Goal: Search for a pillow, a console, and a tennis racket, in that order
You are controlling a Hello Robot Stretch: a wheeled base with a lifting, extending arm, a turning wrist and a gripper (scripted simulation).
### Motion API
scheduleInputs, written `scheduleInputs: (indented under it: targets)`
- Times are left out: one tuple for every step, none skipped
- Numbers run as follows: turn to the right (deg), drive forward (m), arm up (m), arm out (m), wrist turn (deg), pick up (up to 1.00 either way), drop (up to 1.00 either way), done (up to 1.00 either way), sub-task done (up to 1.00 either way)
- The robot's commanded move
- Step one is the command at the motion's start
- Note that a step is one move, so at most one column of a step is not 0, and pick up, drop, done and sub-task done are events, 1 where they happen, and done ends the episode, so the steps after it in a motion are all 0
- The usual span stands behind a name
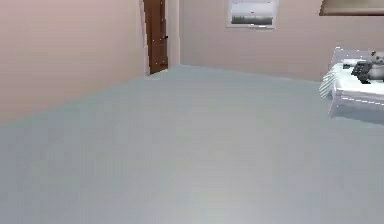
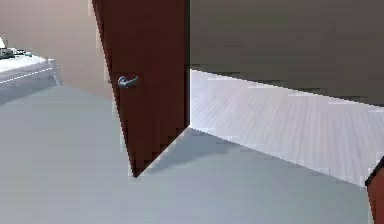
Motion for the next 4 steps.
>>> scheduleInputs:
  targets:
    - [27.0, 0.00, 0.00, 0.00, 0.0, 0.00, 0.00, 0.00, 0.00]
    - [0.0, 1.00, 0.00, 0.00, 0.0, 0.00, 0.00, 0.00, 0.00]
    - [0.0, 1.00, 0.00, 0.00, 0.0, 0.00, 0.00, 0.00, 0.00]
    - [0.0, 1.00, 0.00, 0.00, 0.0, 0.00, 0.00, 0.00, 0.00]
